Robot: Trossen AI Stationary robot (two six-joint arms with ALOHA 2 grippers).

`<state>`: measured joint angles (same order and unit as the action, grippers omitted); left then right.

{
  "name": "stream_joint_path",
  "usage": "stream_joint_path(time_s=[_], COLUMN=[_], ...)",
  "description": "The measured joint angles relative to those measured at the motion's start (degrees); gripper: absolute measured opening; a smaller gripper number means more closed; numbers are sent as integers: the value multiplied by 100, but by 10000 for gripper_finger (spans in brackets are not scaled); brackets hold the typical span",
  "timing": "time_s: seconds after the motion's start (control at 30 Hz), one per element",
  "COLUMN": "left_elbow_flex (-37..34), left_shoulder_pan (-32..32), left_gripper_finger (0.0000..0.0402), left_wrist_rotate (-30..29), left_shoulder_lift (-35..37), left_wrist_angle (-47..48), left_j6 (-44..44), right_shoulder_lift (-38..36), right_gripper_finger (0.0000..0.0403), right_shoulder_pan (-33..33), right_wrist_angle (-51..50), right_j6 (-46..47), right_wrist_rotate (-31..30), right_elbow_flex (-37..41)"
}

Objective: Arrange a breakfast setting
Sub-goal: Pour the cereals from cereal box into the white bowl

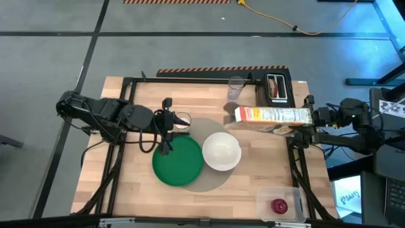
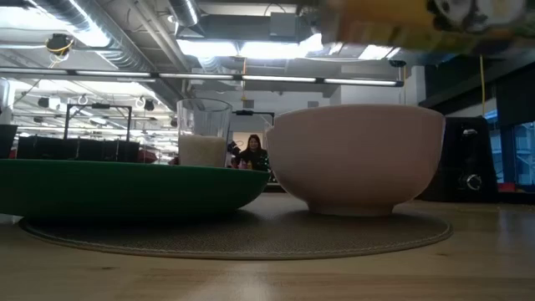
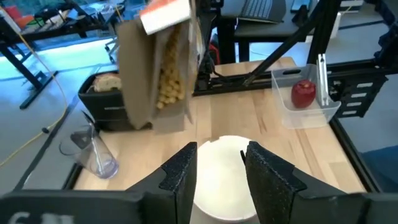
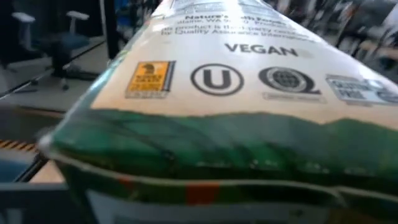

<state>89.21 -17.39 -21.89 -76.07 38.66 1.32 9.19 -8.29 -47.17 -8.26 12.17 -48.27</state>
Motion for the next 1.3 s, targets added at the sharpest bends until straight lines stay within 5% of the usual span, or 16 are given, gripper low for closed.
stream_joint_path(time_s=[0.43,0.8,1.3], left_elbow_flex=[-43,-2118,-2542], left_shoulder_pan=[-444,-562,-562], left_gripper_finger=[115,115,115], left_wrist_rotate=[-454,-453,-456], left_shoulder_lift=[-520,-197,-240], left_wrist_angle=[-70,-2420,-3160], left_j6=[411,758,716], right_shoulder_lift=[70,81,126], right_gripper_finger=[234,236,232], right_shoulder_pan=[1,2,2], right_wrist_angle=[-738,-910,-1176], right_j6=[100,201,200], right_wrist_rotate=[609,989,788], right_elbow_flex=[17,17,203])
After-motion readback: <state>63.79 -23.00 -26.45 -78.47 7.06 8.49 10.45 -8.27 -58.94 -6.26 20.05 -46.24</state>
